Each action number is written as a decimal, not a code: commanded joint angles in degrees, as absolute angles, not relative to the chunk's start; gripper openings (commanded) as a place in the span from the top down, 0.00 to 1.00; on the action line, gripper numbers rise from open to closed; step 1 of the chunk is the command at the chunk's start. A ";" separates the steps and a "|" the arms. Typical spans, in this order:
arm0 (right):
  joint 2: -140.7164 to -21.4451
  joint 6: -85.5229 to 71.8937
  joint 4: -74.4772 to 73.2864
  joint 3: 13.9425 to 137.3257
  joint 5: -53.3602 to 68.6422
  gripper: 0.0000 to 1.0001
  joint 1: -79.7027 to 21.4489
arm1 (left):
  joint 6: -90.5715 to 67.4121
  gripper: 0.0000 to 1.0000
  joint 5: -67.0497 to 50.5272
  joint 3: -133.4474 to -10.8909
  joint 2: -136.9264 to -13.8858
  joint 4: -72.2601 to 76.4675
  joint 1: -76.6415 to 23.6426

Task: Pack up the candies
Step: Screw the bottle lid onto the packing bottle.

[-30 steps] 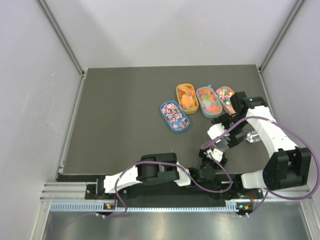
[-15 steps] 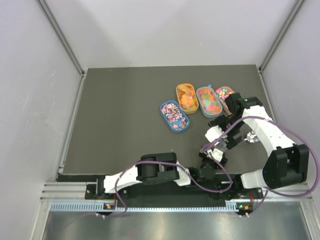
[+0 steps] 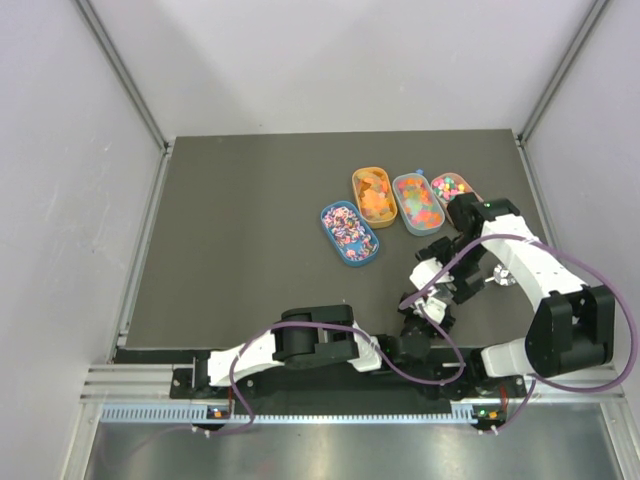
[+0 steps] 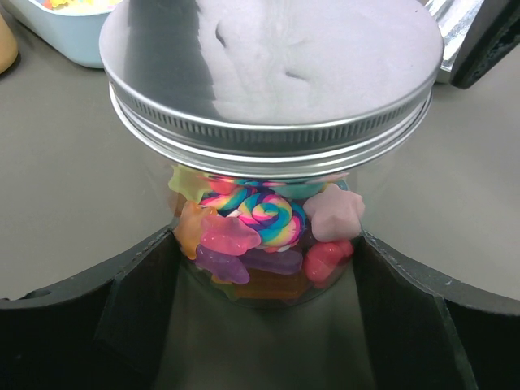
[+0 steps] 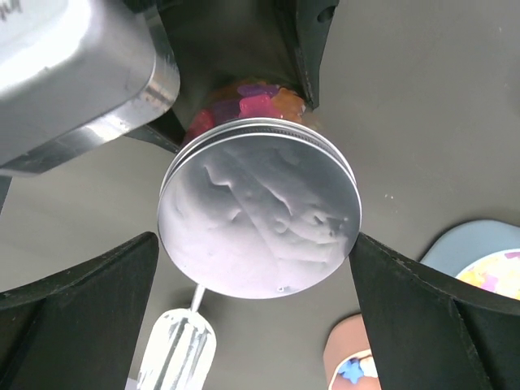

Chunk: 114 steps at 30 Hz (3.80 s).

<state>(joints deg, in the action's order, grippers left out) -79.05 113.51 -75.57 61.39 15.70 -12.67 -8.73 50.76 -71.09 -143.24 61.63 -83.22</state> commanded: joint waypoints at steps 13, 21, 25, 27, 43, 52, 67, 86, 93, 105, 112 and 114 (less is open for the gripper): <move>-81.74 119.28 -82.18 62.84 17.05 0.35 -13.97 | -26.63 1.00 33.13 -59.68 -167.26 6.86 -81.21; -80.07 100.58 -78.41 57.92 17.49 0.42 -14.85 | -26.63 1.00 34.10 -59.85 -167.17 6.51 -80.51; -83.58 86.95 -76.21 58.62 18.81 0.47 -14.59 | -26.63 1.00 34.54 -59.77 -167.08 6.59 -80.42; -85.42 81.23 -75.50 59.41 19.07 0.49 -14.50 | -26.46 1.00 34.89 -59.68 -167.08 6.85 -80.51; -90.97 51.07 -66.37 57.23 23.73 0.60 -14.41 | -26.45 1.00 35.59 -58.97 -167.17 7.91 -80.59; -89.21 40.61 -57.05 51.15 17.15 0.71 -14.59 | -27.33 1.00 37.62 -60.73 -169.10 6.24 -80.33; -85.17 56.58 -66.08 58.18 17.33 0.00 -14.41 | -27.51 1.00 37.00 -60.64 -169.10 6.33 -80.42; -76.21 93.50 -84.20 62.94 12.22 0.00 -11.96 | -27.69 1.00 35.77 -61.08 -169.45 5.71 -79.81; -76.11 110.56 -83.41 61.52 10.19 0.00 -8.26 | -27.69 1.00 35.68 -61.00 -169.45 5.89 -79.98; -82.70 117.07 -84.29 68.29 16.25 0.00 -7.12 | -27.60 1.00 35.16 -61.08 -169.37 5.80 -80.07; -83.06 119.96 -84.46 68.38 17.05 0.00 -7.38 | -27.34 1.00 34.98 -61.17 -169.37 5.80 -79.98; -82.62 121.72 -84.55 67.94 16.79 0.00 -7.56 | -27.33 1.00 34.98 -61.17 -169.45 5.89 -79.98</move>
